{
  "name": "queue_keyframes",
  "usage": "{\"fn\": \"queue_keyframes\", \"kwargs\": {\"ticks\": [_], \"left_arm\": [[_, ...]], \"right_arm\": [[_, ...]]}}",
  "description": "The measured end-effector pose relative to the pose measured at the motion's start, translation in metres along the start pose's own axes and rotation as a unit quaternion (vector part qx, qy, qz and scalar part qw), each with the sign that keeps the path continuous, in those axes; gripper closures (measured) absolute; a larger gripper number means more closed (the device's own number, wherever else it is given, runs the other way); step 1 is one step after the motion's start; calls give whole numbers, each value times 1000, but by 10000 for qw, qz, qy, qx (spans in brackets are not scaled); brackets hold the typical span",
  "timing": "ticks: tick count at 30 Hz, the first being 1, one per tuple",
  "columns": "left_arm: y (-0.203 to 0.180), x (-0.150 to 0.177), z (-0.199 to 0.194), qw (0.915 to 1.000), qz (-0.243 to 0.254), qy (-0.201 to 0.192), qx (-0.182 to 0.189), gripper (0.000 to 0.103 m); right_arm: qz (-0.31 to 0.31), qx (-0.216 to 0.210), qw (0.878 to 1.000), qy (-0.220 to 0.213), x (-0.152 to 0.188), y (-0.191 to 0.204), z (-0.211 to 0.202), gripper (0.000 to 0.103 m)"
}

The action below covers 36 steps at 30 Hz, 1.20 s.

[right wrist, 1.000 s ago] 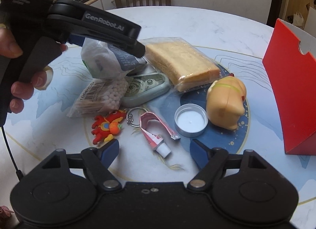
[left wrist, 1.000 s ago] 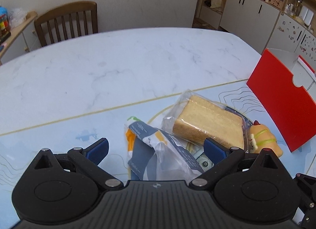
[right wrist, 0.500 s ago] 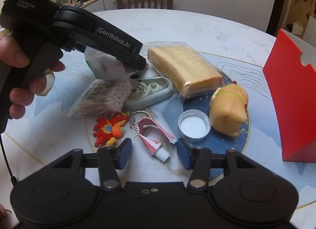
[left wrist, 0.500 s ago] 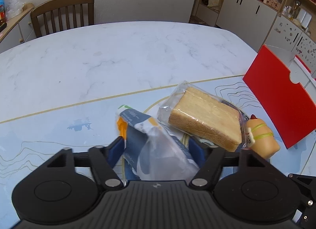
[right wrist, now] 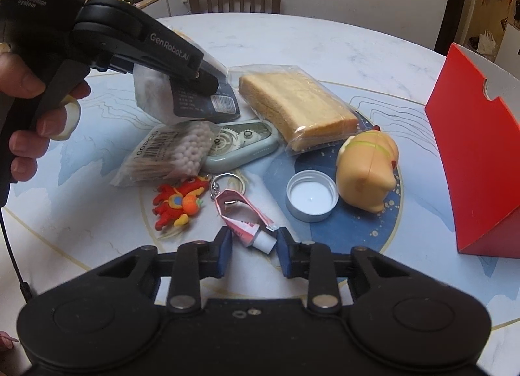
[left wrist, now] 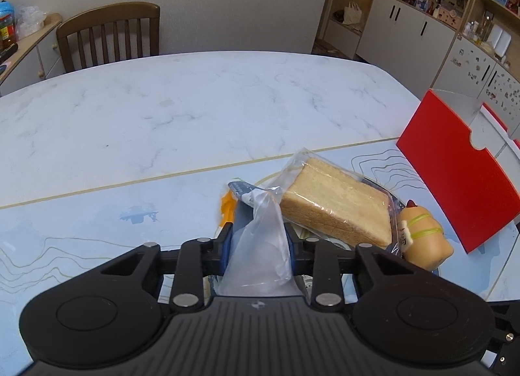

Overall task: Organize objects
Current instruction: 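Grasp the plastic bag with the left tool while the right grasps the keychain, then carry the clear plastic bag and pink keychain into the red shoebox with both tools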

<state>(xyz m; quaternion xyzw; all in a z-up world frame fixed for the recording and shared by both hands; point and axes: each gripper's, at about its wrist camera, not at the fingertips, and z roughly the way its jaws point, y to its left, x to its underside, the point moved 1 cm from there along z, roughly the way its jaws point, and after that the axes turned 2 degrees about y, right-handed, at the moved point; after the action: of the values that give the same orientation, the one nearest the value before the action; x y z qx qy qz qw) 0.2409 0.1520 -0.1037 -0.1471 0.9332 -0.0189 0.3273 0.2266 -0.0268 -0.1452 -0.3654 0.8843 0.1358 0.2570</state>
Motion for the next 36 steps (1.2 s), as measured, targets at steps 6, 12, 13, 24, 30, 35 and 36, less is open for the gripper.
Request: {"fn": "queue_keyframes", "kwargs": {"ticks": [6, 12, 13, 24, 30, 35, 36], "left_arm": [[2, 1, -14, 9999, -84, -130, -21, 75], [-4, 2, -37, 9996, -10, -296, 1, 75], [-6, 2, -41, 9995, 25, -323, -10, 75], [-50, 0, -86, 9978, 307, -546, 231, 75], [-89, -7, -96, 9957, 509, -598, 485, 75], [-124, -15, -98, 9928, 744, -699, 629, 75], [-131, -17, -98, 9923, 772, -712, 663, 75]], "right_arm": [[60, -46, 9998, -163, 0, -2, -12, 75], [166, -140, 9991, -364, -1, -9, -36, 75], [188, -159, 9989, -390, -2, -11, -40, 75], [384, -160, 9963, -748, -10, -41, -92, 75], [576, -52, 9938, -954, -14, -75, -114, 75], [769, 38, 9906, -1133, -15, -112, -127, 75], [813, 69, 9899, -1159, -15, -120, -130, 75]]}}
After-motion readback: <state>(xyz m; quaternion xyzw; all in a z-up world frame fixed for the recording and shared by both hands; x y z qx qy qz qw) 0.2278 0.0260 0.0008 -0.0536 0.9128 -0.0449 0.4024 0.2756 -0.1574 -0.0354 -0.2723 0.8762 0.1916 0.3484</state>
